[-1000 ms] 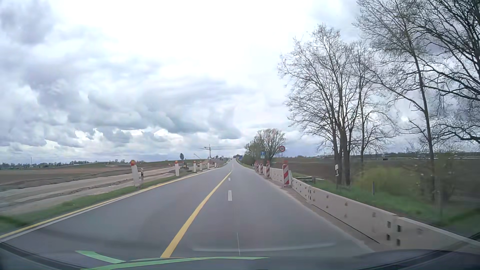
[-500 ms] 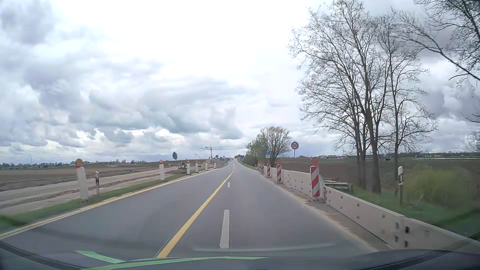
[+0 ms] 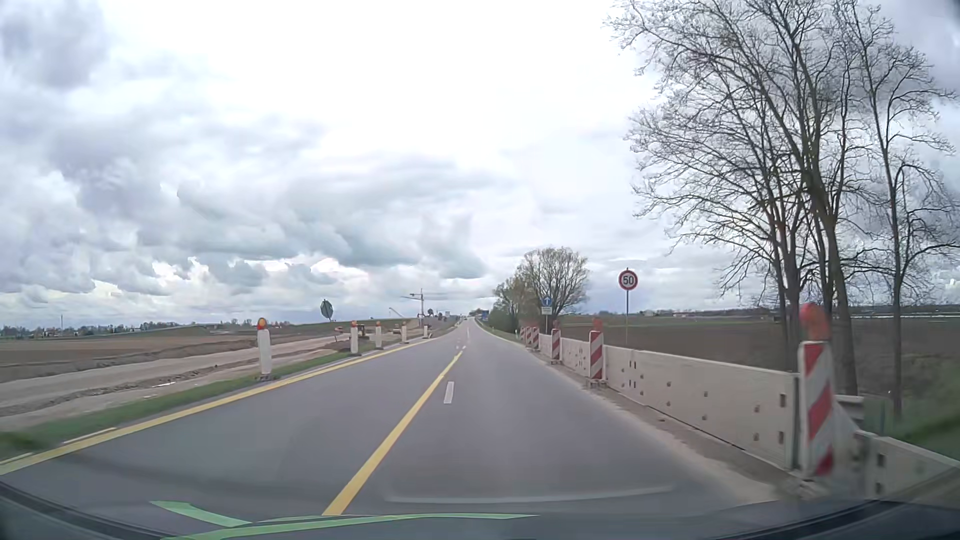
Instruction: Follow the waypoints while adhering to traffic rules and regulations
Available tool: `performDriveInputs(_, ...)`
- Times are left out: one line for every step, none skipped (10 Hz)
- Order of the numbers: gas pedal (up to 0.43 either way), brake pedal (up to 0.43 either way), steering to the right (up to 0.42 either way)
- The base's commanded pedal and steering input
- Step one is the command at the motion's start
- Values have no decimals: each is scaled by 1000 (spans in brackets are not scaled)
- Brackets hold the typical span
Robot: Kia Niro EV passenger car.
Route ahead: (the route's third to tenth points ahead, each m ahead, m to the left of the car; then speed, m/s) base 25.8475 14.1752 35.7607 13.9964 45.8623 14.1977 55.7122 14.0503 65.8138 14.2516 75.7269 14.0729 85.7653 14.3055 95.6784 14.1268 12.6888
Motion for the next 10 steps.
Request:
performDriveInputs(177,0,0)
performDriveInputs(177,0,1)
performDriveInputs(169,0,2)
performDriveInputs(169,0,3)
performDriveInputs(157,0,4)
performDriveInputs(150,0,5)
performDriveInputs(138,0,4)
performDriveInputs(79,0,4)
performDriveInputs(0,0,5)
performDriveInputs(0,0,4)
